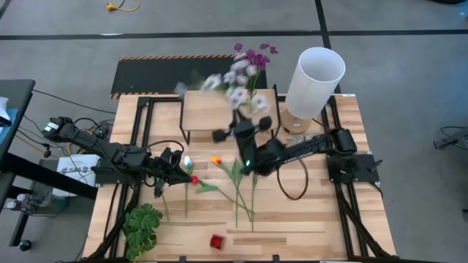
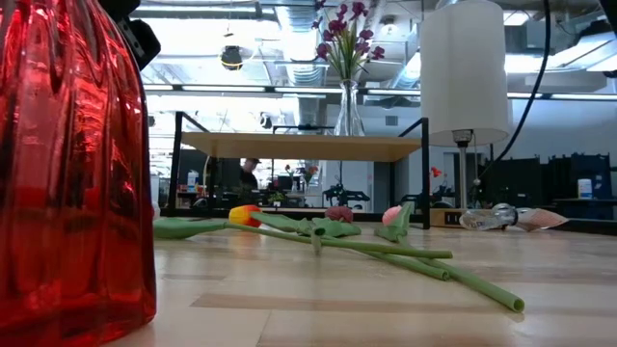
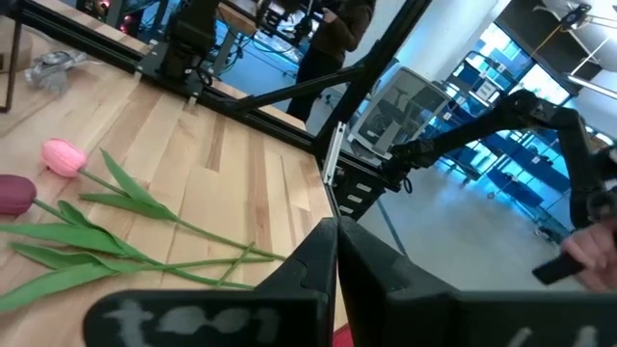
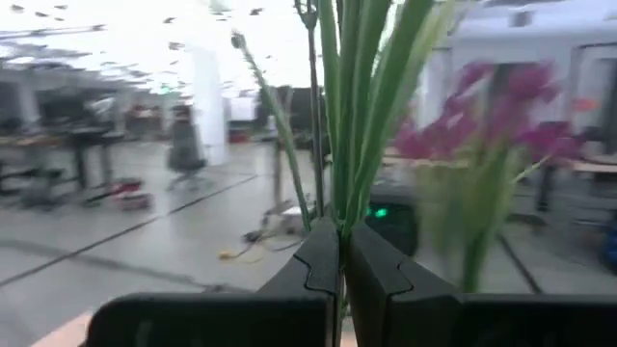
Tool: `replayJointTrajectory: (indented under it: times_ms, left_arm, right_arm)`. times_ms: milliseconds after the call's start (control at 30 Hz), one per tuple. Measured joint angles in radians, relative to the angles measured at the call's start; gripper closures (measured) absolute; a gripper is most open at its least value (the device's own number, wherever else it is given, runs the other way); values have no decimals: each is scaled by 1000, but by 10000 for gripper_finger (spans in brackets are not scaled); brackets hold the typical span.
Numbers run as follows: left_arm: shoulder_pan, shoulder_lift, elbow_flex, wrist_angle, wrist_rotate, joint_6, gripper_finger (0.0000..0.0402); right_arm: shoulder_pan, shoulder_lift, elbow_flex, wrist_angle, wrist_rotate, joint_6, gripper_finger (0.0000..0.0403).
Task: Pick and place flowers into a vace then onto a shelf
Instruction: Put the white flowers into the transparent vase on the shelf
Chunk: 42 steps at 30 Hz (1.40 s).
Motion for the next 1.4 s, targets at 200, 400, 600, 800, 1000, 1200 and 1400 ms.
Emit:
replayJointTrajectory:
  times_ms: [200, 400, 600, 800, 1000, 1200, 1400]
  left_arm:
    - [0, 0, 0, -3, -9, 0, 401]
    - [-1, 0, 0, -16, -19, 0, 401]
    - [0, 0, 0, -16, -22, 1, 401]
    - [0, 0, 0, -15, -22, 1, 401]
    - [0, 0, 0, -15, -21, 7, 401]
    - [0, 0, 0, -15, -21, 7, 401]
    - [0, 0, 0, -16, -15, 7, 401]
  right_arm:
    - [-82, -67, 0, 19, -13, -153, 403]
    - [-136, -84, -1, 79, -12, -194, 403]
    - [-182, -84, -1, 78, -11, -194, 403]
    - [-202, -84, -1, 75, -12, -189, 403]
    - [-213, -75, -1, 54, -4, -130, 403]
    - [-221, -75, -25, 7, 20, -72, 403]
    - [-230, -75, -81, 10, 49, 13, 403]
